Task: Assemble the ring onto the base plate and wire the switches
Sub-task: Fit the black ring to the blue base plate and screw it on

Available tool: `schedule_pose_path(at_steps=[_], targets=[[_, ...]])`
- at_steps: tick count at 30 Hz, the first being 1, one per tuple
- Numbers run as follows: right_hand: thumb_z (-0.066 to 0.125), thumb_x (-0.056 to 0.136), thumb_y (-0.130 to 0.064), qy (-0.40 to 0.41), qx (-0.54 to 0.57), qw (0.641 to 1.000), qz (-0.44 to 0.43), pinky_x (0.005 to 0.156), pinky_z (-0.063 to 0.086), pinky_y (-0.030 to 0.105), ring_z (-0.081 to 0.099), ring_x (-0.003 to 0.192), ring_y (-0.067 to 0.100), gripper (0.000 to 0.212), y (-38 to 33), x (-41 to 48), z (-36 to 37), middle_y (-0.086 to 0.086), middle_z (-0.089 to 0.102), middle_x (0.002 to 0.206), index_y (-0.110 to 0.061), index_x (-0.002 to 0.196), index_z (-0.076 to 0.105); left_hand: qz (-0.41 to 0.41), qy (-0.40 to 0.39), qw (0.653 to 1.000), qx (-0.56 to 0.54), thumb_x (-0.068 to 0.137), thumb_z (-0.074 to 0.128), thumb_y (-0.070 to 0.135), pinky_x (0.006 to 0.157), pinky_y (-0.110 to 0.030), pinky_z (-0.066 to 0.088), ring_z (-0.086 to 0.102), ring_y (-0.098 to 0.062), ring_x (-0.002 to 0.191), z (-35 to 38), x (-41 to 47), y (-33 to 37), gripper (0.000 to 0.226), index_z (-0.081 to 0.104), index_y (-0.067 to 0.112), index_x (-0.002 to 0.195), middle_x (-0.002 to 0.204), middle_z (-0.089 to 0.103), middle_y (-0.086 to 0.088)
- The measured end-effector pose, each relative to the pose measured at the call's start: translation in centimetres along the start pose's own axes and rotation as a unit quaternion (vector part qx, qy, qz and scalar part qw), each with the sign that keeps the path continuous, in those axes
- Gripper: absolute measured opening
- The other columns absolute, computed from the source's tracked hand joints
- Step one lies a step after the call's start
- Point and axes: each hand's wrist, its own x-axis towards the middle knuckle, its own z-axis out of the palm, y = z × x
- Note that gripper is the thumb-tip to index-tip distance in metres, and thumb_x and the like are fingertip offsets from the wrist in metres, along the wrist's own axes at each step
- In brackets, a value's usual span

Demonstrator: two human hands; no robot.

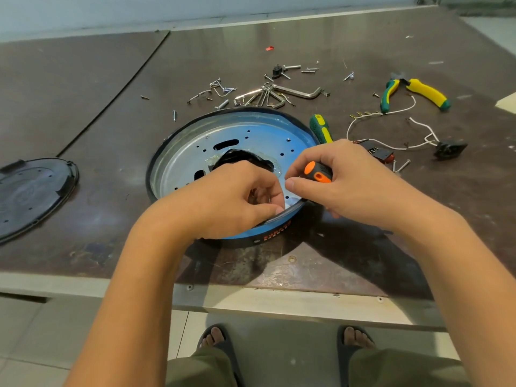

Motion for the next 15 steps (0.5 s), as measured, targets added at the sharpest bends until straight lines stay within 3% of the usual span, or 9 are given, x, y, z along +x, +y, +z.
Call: schedule_pose_path(at_steps=[5,10,15], targets=[[0.068,0.09,-0.038,-0.005,-0.022,1.0,0.001,0.067,0.051,0.031,0.061,0.072,0.018,0.01,-0.02,0.03,0.07,0.004,0.07,0.078,-0.03,0.085,0.072,-0.008,0.013,1.0,0.019,0.093,0.061,0.032,0.06,-0.028,0.04,0.052,-0.015,0.064,0.34,0.29,0.1,0.014,0.062,0.033,0.079,0.071,0.06,-0.003],[0.069,0.091,-0.038,-0.002,-0.02,1.0,0.005,0.053,0.045,0.015,0.056,0.061,0.005,0.011,-0.12,0.0,-0.05,-0.001,0.067,0.074,-0.029,0.087,0.073,0.016,0.013,0.999,0.026,0.094,0.061,0.031,0.062,-0.031,0.044,0.053,-0.015,0.068,0.25,0.05,-0.14,0.011,0.062,0.034,0.084,0.074,0.059,-0.001],[0.069,0.092,-0.035,-0.01,0.0,1.0,0.014,0.049,0.042,0.01,0.056,0.055,0.001,0.009,-0.23,0.0,-0.07,-0.003,0.062,0.067,-0.027,0.089,0.073,0.017,0.011,1.0,0.001,0.094,0.063,0.027,0.064,-0.031,0.046,0.054,-0.014,0.07,0.07,-0.23,-0.32,0.013,0.064,0.036,0.084,0.077,0.06,0.002]])
